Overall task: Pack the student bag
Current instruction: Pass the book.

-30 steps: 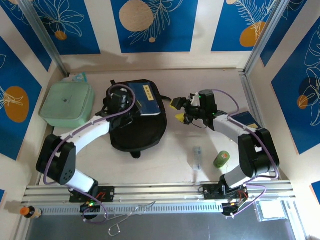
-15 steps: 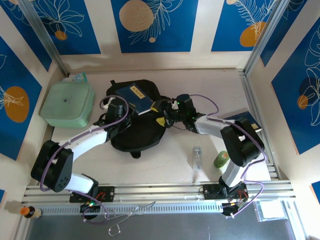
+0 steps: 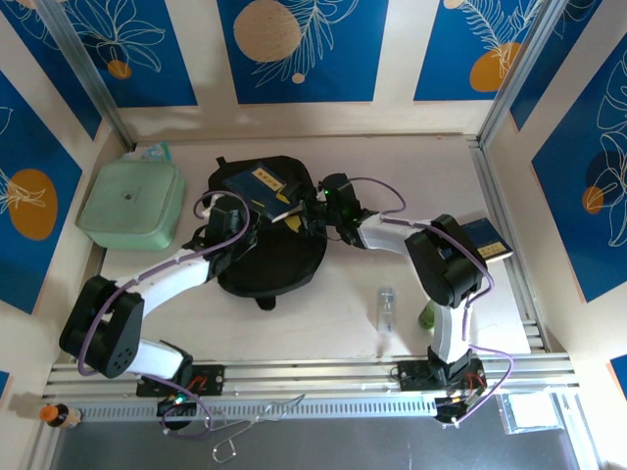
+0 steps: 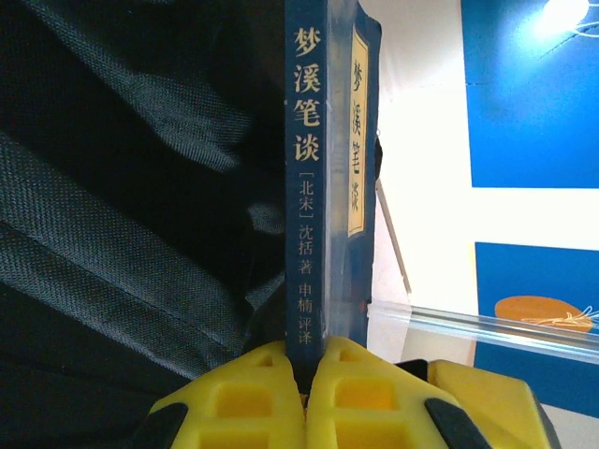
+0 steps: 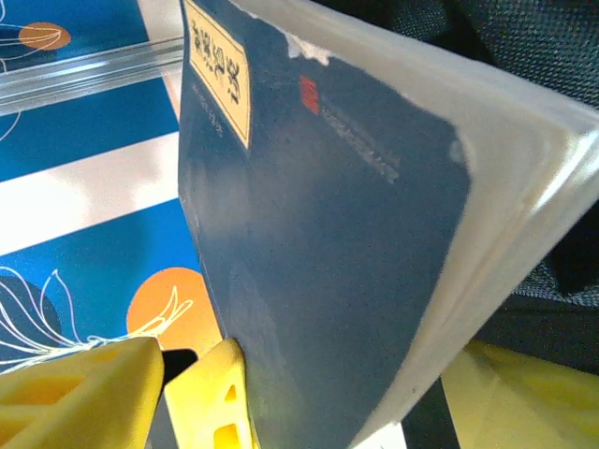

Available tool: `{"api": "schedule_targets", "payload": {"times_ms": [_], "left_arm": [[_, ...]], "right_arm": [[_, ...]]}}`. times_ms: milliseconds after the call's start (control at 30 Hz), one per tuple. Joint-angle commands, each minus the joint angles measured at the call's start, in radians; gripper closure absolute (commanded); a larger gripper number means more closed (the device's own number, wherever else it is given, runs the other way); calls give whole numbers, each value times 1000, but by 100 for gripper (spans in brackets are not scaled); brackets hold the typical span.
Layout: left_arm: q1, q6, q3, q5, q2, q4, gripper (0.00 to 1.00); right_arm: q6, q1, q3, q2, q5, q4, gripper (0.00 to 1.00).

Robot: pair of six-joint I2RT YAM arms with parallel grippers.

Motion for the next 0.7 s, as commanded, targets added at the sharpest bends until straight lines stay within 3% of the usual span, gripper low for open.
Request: {"api": "schedule_targets", "payload": {"times_ms": [0, 233, 300, 367, 533, 667], "left_arm": [[-5, -10, -13, -22, -18, 68, 100], [-5, -4, -31, -24, -24, 67, 100], [-5, -1, -29, -24, -24, 57, 100], [-4, 2, -31, -26, -26, 50, 98], [2, 83, -24, -22, -48, -6, 74], [22, 247, -2, 4, -86, -127, 48]], "right_arm": [[55, 18, 12, 40, 42, 3, 25], [67, 20, 50, 94, 39, 76, 33], [57, 16, 51, 101, 38, 94, 42], [34, 12, 34, 99, 43, 139, 57], [-70, -10, -1, 35, 60, 94, 84], [-184, -41, -44, -52, 86, 33, 96]]}}
